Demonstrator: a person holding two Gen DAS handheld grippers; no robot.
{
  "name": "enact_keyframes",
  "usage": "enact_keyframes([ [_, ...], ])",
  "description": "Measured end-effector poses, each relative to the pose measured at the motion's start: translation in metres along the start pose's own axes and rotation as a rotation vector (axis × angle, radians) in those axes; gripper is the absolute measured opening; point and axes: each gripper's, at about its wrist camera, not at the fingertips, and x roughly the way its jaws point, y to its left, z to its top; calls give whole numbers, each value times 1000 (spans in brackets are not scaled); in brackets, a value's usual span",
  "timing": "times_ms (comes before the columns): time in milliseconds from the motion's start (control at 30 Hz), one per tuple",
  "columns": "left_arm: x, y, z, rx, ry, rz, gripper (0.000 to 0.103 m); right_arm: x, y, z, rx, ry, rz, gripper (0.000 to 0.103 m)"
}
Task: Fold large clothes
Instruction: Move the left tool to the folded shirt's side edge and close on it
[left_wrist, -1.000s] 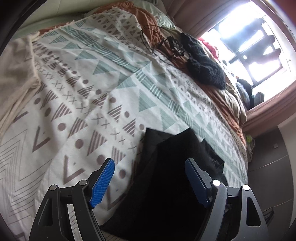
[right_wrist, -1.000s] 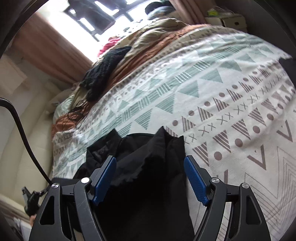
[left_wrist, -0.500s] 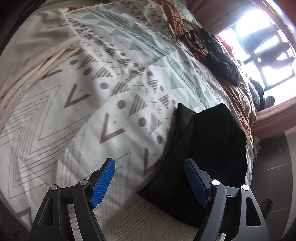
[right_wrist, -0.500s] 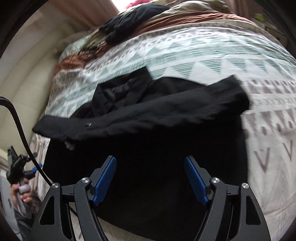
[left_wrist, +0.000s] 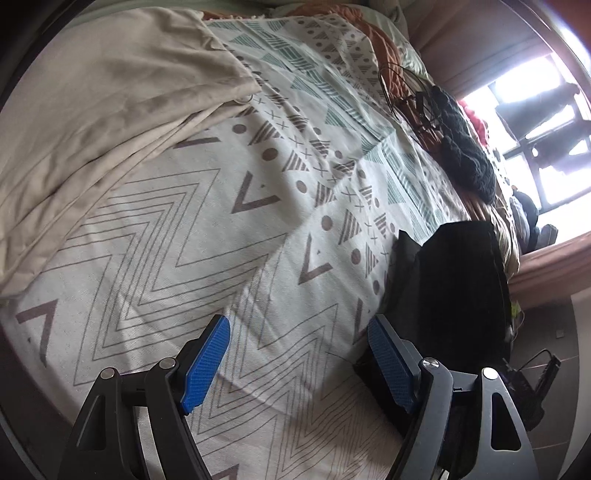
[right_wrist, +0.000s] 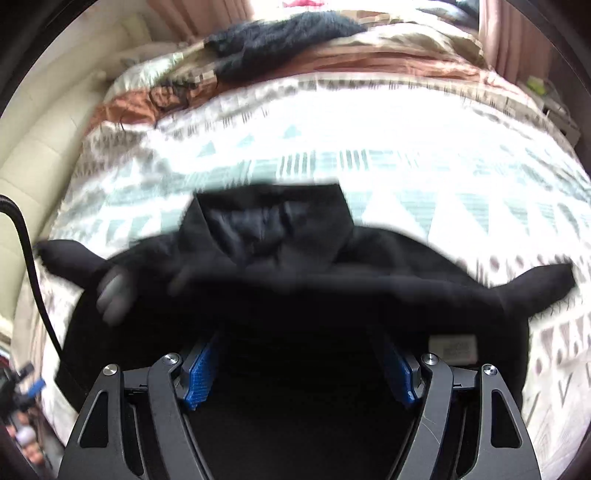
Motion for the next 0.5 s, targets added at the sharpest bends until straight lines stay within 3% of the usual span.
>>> enact_keyframes([
  [133,6,-3,-4,6,27,-15,72,-17,4,1,-4,-37,14,76],
  [267,16,-13,-11,24,59,-47,71,-24,-4,-20,-11,-13,-7,76],
  [500,45,-27,-29,43,151,-95,66,-38,-58,-75,86,34,-77,76],
])
